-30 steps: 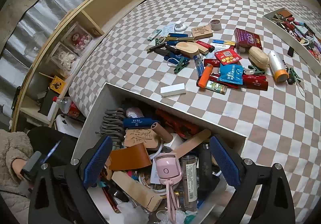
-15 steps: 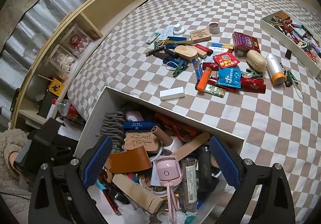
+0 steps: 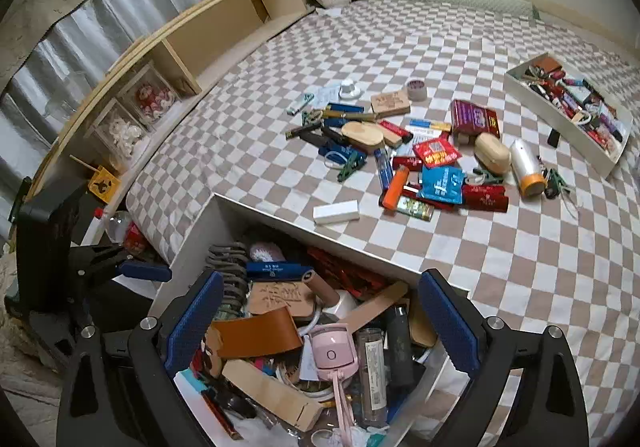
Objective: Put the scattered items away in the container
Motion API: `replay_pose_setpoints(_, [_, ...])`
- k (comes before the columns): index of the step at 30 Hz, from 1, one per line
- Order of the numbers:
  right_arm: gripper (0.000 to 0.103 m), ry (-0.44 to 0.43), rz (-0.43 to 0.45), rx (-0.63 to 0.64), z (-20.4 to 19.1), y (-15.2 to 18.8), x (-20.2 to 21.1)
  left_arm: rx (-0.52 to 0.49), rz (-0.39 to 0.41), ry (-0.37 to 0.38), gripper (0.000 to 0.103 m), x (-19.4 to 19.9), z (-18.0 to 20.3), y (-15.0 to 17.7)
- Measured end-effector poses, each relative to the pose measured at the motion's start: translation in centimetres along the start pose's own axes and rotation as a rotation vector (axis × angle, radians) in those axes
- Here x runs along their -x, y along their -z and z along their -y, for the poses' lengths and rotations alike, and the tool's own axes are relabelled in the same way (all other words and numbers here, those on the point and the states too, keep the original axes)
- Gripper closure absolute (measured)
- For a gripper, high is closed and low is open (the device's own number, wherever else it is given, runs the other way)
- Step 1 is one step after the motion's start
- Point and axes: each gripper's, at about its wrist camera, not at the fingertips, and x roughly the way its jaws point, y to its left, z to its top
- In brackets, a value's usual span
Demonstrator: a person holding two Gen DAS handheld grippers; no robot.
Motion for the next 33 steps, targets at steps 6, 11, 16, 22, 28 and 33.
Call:
replay_pose_setpoints(6, [0.0,0.04,0.046,0.034,-1.2,0.1,1.2,-0.041,0.099,-0.049,0.003,2.2,-0.3,-0.8])
replay_pose_setpoints(11, [0.0,0.056,0.082,0.052,-2.1,0.4,2.0,-0.073,0.176,-0.08,0.003,3.4,-0.2,-1.1])
replay_pose_setpoints(16, [0.0,0.065,0.115,0.059,-2.9,0.9,2.5,-0.085,0.246,-0.097,0.003,4.7,-0.1,-1.4])
replay_pose_setpoints(22, [0.0,0.095,0.173,0.073,-3.9,1.6,3.5,-0.089,0.355,-0.139,0.003,6.6,-0.3,-1.6])
replay_pose_setpoints(28, [0.0,0.126,0.232,0.072,-4.5,2.3,4.5,-0.097,0.465,-0.236,0.003,8.8,-0.5,-1.6])
replay_pose_setpoints(33, [0.0,0.158,0.294,0.039,-4.3,2.9,5.5,-0.093,0.524,-0.242,0.001,10.0,-0.5,-1.1])
